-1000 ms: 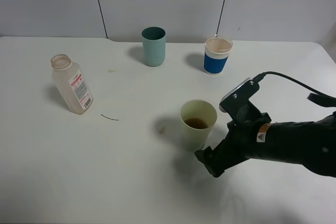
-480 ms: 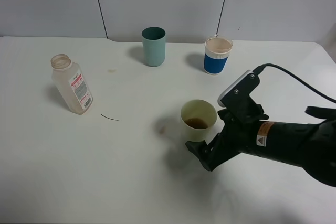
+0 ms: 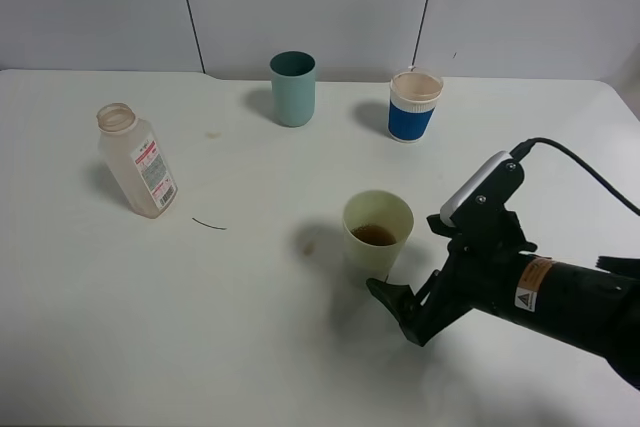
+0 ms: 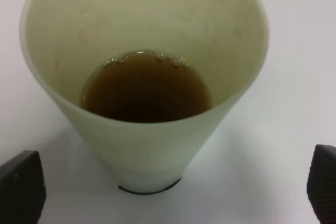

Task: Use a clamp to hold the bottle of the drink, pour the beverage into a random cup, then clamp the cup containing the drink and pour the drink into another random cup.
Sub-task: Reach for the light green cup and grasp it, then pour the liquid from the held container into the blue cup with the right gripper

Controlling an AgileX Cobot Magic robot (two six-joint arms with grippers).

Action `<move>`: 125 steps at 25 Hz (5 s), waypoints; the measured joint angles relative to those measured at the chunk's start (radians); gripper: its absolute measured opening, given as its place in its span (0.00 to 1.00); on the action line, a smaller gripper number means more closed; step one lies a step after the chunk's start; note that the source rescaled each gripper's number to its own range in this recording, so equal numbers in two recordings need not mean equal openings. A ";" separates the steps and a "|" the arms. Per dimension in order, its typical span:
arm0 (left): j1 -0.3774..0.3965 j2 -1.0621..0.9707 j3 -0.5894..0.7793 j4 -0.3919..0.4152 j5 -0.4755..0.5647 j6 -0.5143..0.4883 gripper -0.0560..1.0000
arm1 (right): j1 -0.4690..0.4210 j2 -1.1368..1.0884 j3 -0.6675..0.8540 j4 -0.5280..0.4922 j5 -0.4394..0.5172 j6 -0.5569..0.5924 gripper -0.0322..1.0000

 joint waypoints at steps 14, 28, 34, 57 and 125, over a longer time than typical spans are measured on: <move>0.000 0.000 0.000 -0.001 0.000 0.000 1.00 | 0.000 0.392 0.000 -0.059 -0.390 0.078 1.00; 0.000 0.000 0.000 -0.001 0.000 0.000 1.00 | 0.000 0.368 0.000 -0.060 -0.396 0.077 1.00; 0.000 0.000 0.000 -0.001 0.000 0.000 1.00 | 0.000 0.354 -0.014 -0.080 -0.396 0.059 1.00; 0.000 0.000 0.000 0.000 0.000 0.000 1.00 | 0.000 0.353 -0.064 -0.088 -0.397 0.041 0.04; 0.000 0.000 0.000 0.000 0.000 0.000 1.00 | -0.199 0.044 -0.479 -0.300 0.334 0.586 0.04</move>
